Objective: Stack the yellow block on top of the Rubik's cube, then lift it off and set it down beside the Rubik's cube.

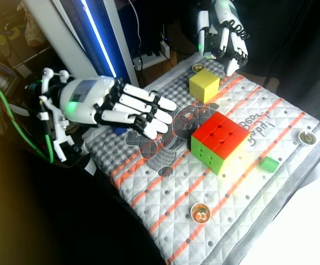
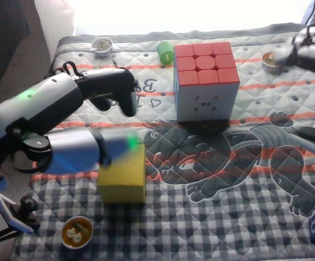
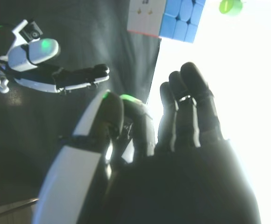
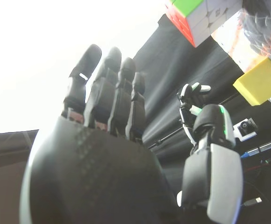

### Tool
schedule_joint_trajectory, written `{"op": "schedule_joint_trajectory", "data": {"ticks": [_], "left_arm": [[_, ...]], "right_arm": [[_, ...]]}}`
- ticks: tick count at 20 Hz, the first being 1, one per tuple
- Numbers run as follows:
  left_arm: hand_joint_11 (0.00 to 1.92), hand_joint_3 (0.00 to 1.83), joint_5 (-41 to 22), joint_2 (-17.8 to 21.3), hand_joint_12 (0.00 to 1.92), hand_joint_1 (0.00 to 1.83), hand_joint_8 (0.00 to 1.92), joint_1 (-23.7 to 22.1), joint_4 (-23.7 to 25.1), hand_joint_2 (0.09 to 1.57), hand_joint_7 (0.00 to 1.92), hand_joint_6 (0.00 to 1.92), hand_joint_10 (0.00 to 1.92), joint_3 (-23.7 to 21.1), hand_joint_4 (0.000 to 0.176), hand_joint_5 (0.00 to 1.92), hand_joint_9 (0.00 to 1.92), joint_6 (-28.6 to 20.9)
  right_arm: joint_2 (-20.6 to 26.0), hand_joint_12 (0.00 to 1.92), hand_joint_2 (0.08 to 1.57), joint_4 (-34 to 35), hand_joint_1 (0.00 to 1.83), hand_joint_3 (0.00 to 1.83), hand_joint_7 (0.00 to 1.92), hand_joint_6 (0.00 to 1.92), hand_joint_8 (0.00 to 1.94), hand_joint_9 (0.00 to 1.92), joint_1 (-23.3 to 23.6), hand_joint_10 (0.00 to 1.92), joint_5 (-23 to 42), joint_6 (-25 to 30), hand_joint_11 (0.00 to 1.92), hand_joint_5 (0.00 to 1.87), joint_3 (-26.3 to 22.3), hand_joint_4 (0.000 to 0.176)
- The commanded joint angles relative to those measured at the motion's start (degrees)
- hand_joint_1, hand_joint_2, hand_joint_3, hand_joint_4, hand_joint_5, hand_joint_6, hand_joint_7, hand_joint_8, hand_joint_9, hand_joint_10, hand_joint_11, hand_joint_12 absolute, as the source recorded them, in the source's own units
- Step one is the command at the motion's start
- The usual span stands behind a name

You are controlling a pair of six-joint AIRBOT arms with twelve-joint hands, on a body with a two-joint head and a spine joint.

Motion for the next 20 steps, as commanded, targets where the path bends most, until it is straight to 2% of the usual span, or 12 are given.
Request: {"op": "schedule_joint_trajectory", "data": {"ticks": [1,2,3,5,8,10,12,14,16,17,18,20], "left_arm": [[0.00,0.01,6.66,-0.32,1.47,0.63,0.06,-0.81,0.74,0.90,0.48,0.02,0.78,0.22,0.043,0.40,0.18,-0.37],[0.00,0.01,6.65,-0.39,1.44,0.61,0.05,-0.81,0.61,0.90,0.47,0.01,0.77,0.35,0.047,0.39,0.17,-0.41],[0.00,0.00,6.59,-0.38,1.35,0.61,0.02,-0.81,0.58,0.89,0.43,0.00,0.73,0.34,0.072,0.37,0.14,-0.42],[0.00,0.00,5.44,-0.31,1.30,0.61,0.00,-0.81,0.72,0.86,0.36,0.00,0.65,0.30,0.089,0.33,0.10,-0.41],[0.00,0.00,1.04,-0.91,1.19,0.69,0.00,-1.04,0.73,0.79,0.22,0.00,0.44,1.32,0.082,0.30,0.07,-0.41],[0.00,0.00,-4.19,-2.01,1.27,0.77,0.00,-1.73,0.96,0.77,0.22,0.00,0.29,2.42,0.063,0.32,0.10,-0.41],[0.00,0.00,-7.86,-2.39,1.18,0.82,0.00,-1.84,1.12,0.75,0.22,0.00,0.18,3.20,0.083,0.30,0.13,-0.41],[0.00,0.00,-11.36,-2.58,1.10,0.78,0.00,-1.94,1.28,0.74,0.21,0.00,0.12,3.93,0.041,0.29,0.15,-0.41],[0.00,0.00,-14.78,-2.91,0.95,0.75,0.00,-2.03,1.60,0.76,0.16,0.00,0.07,4.78,0.083,0.23,0.11,-0.40],[0.00,0.00,-15.80,-3.09,1.00,0.77,0.01,-2.14,1.63,0.75,0.18,0.01,0.06,5.19,0.089,0.26,0.14,-0.40],[0.00,0.00,-17.20,-3.50,1.03,0.77,0.01,-2.31,1.58,0.76,0.20,0.00,0.06,5.91,0.079,0.28,0.15,-0.41],[0.00,0.01,-20.00,-4.47,1.01,0.76,0.00,-2.96,1.96,0.79,0.16,0.00,0.03,7.14,0.090,0.25,0.12,-0.41]], "right_arm": [[-0.06,1.66,0.37,-0.38,1.12,0.89,0.49,0.78,0.94,0.37,0.78,1.11,6.98,-0.16,0.08,0.66,0.18,0.000],[-0.06,1.67,0.38,-0.37,1.12,0.88,0.48,0.78,0.94,0.35,0.78,1.11,6.99,-0.16,0.06,0.65,0.17,0.000],[-0.06,1.69,0.40,-0.35,1.11,0.85,0.47,0.81,0.97,0.35,0.78,1.14,6.98,-0.16,0.06,0.63,0.16,0.000],[-0.07,1.68,0.40,-0.25,1.10,0.85,0.47,0.83,0.96,0.35,0.76,1.13,6.97,-0.16,0.05,0.62,0.16,0.000],[-0.07,1.70,0.36,-0.24,1.11,0.94,0.48,0.86,0.98,0.36,0.78,1.14,6.97,-0.16,0.06,0.62,0.19,0.000],[-0.08,1.69,0.33,-0.24,1.11,0.97,0.51,0.89,0.99,0.38,0.77,1.15,6.97,-0.16,0.09,0.64,0.22,0.000],[-0.08,1.69,0.38,-0.25,1.06,0.93,0.48,0.89,0.98,0.35,0.76,1.15,6.96,-0.15,0.05,0.59,0.22,0.000],[-0.08,1.69,0.44,-0.26,1.02,0.88,0.46,0.90,0.99,0.32,0.77,1.15,6.96,-0.15,0.04,0.55,0.23,0.000],[-0.07,1.71,0.48,-0.27,1.03,0.79,0.50,0.89,1.01,0.35,0.78,1.19,6.96,-0.15,0.10,0.56,0.27,0.000],[-0.07,1.73,0.50,-0.28,1.02,0.77,0.48,0.93,1.07,0.34,0.81,1.24,6.96,-0.14,0.09,0.53,0.27,0.000],[-0.07,1.71,0.51,-0.29,1.01,0.76,0.50,0.95,1.07,0.36,0.86,1.23,6.96,-0.14,0.11,0.53,0.27,0.000],[-0.07,1.72,0.58,-0.33,0.96,0.67,0.46,1.01,1.13,0.33,0.94,1.27,6.97,-0.10,0.09,0.47,0.27,0.000]]}}
